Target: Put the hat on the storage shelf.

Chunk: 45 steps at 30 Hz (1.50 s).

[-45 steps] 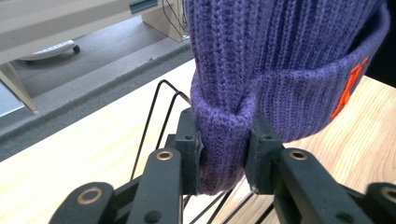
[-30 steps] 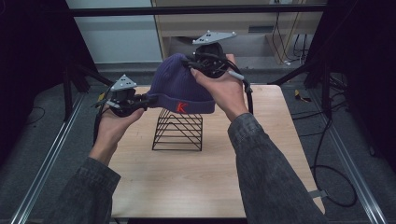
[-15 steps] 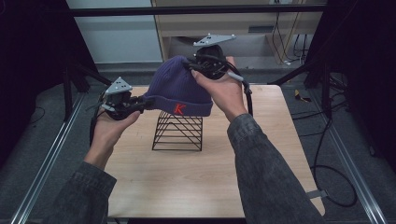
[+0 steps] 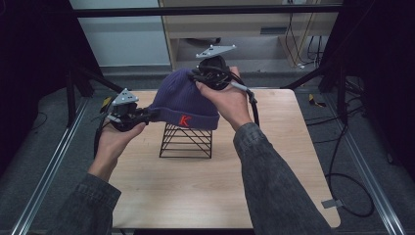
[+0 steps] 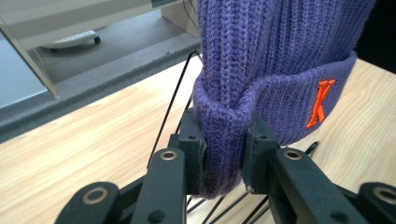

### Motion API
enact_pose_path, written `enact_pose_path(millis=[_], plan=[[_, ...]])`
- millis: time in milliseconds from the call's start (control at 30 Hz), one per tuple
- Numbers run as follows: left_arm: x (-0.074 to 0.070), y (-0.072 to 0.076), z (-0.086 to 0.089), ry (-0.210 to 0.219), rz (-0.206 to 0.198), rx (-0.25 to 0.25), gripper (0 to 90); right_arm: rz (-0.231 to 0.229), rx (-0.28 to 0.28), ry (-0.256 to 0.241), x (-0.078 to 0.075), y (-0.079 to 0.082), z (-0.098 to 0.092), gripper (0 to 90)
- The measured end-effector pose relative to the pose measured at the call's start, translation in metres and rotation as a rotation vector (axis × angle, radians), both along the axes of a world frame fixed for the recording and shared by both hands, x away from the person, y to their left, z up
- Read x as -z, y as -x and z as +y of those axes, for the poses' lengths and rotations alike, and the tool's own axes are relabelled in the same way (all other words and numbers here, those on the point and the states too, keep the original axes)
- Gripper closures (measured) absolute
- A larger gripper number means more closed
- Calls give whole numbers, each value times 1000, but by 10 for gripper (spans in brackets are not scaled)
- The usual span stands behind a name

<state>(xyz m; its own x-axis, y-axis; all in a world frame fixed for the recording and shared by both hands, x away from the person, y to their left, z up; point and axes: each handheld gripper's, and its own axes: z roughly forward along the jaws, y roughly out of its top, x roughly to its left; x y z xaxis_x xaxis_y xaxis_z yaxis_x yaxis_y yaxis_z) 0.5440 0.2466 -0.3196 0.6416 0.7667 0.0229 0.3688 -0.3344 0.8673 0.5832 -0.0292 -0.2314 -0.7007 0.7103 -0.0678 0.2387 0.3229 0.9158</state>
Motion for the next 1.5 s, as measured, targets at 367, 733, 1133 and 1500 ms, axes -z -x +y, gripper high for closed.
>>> enact_pose_path(millis=[367, 733, 1133, 1500], plan=[[21, 3, 7, -20, 10, -12, 723, 19, -24, 33, 15, 5, 9, 779], [39, 6, 7, -25, 40, 4, 718, 36, -60, 64, 28, 16, 9, 776], [60, 9, 8, -46, 57, 1, 715, 56, -73, 110, 43, 22, 12, 779], [72, 10, 8, -36, 78, 3, 713, 71, -80, 132, 52, 24, 16, 780]])
